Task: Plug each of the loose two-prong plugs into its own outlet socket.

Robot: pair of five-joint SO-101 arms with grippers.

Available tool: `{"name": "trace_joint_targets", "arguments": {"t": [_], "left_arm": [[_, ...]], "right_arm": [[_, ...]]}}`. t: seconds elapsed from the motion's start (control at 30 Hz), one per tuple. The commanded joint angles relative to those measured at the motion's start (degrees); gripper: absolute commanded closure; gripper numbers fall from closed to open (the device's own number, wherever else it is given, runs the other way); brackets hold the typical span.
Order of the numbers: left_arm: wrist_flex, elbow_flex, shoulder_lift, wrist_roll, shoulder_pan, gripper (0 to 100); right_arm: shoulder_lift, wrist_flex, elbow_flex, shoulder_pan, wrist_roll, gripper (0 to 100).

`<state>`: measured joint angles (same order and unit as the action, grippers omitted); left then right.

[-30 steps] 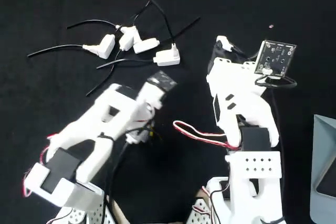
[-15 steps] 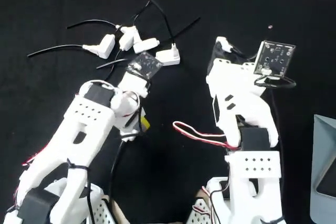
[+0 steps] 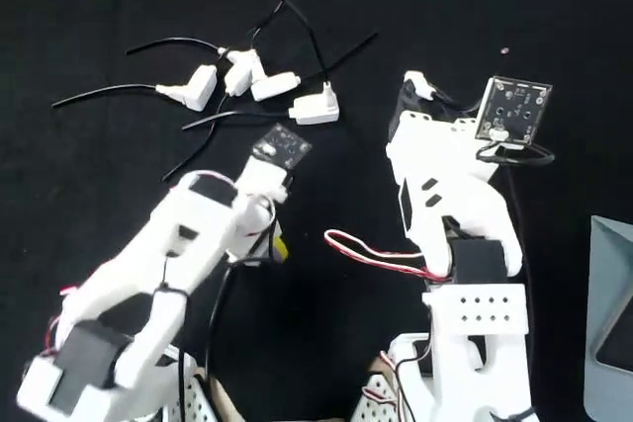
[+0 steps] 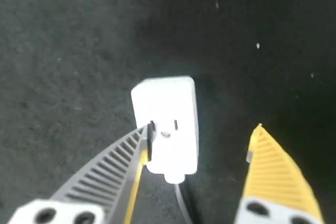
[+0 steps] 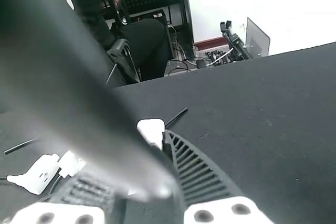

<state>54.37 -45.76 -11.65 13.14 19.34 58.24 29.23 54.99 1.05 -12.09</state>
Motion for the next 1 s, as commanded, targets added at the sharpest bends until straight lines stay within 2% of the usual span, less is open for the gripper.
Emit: {"name": "trace_joint_targets", "arguments": {"t": [0.0, 0.13, 0.3, 0.43, 0.6, 0.73, 0.8, 0.97], "left_arm": [[5.01, 11.38, 9.32, -0.18, -5.85, 70], [9.05, 18.68, 12.57, 1.76, -13.05, 70], [12.75, 23.60, 12.66, 4.75, -18.95, 73], [16.44, 26.59, 12.66, 6.15, -21.32, 74], [16.97, 27.30, 12.66, 6.24, -24.57, 74], [20.40, 27.30, 11.08, 5.71, -23.16, 74], [22.15, 26.68, 9.05, 3.08, -20.97, 74], [22.51, 23.16, 5.89, -8.97, -18.51, 72]], "right_arm": [[1.19, -1.32, -0.31, 0.97, -0.18, 98.5], [1.19, -1.23, -0.31, 0.97, -0.18, 98.5], [1.19, -1.23, -0.31, 0.97, -0.18, 98.5], [1.19, -1.23, -0.31, 0.97, -0.18, 98.5], [1.19, -1.23, -0.31, 0.97, -0.18, 98.5], [1.19, -1.23, -0.31, 0.97, -0.18, 98.5], [1.19, -1.23, -0.31, 0.97, -0.18, 98.5], [1.19, -1.23, -0.31, 0.97, -0.18, 98.5]]}}
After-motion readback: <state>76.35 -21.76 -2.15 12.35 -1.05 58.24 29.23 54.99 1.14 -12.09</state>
